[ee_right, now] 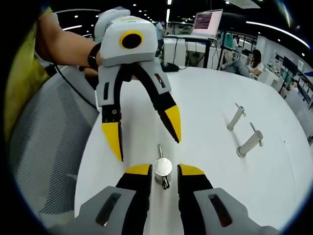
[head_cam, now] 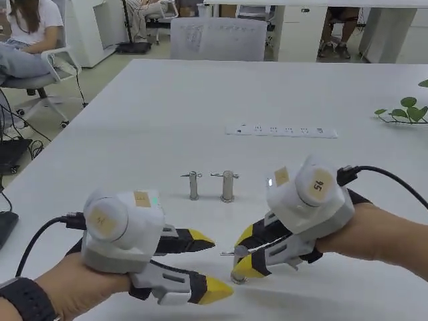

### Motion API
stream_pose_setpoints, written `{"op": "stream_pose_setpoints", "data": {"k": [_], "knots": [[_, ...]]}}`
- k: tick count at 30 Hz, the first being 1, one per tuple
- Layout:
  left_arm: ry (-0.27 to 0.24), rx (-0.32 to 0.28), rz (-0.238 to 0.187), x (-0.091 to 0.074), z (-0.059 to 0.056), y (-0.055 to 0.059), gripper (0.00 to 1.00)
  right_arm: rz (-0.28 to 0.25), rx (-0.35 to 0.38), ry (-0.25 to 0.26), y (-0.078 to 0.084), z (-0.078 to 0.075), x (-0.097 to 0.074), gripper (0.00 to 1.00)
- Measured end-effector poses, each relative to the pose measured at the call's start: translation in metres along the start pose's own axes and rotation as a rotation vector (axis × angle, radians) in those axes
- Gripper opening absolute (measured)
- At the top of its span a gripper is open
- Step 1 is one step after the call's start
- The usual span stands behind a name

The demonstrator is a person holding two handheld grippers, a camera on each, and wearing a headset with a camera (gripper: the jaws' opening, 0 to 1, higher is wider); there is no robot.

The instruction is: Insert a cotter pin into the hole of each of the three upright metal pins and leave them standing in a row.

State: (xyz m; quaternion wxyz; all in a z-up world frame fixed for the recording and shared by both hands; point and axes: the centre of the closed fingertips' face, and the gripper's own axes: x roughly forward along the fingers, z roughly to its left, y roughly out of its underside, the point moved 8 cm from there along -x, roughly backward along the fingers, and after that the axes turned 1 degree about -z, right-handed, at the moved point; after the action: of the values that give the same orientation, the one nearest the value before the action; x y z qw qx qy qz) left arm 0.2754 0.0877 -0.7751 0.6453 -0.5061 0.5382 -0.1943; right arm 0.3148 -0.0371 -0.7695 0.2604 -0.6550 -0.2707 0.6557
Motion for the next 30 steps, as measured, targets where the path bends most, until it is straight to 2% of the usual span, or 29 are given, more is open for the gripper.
{"op": "stream_pose_setpoints", "data": {"k": [15, 20, 27, 30], "knots": [[-0.008, -0.051, -0.002, -0.0022, 0.0025, 0.0018, 0.63, -0.021, -0.008, -0.002, -0.0003, -0.0017, 0.0030, 0.18], [-0.002, -0.064, -0.019, -0.0030, 0.0017, 0.0009, 0.69, -0.034, -0.013, -0.001, -0.0011, -0.0014, 0.0049, 0.16], [-0.024, -0.093, -0.014, -0.0058, 0.0043, 0.0041, 0.78, -0.037, -0.021, -0.003, -0.0014, -0.0027, 0.0050, 0.14], [-0.028, -0.101, -0.016, -0.0092, 0.0049, 0.0043, 0.78, -0.038, -0.025, -0.002, -0.0016, -0.0030, 0.0051, 0.14]]}}
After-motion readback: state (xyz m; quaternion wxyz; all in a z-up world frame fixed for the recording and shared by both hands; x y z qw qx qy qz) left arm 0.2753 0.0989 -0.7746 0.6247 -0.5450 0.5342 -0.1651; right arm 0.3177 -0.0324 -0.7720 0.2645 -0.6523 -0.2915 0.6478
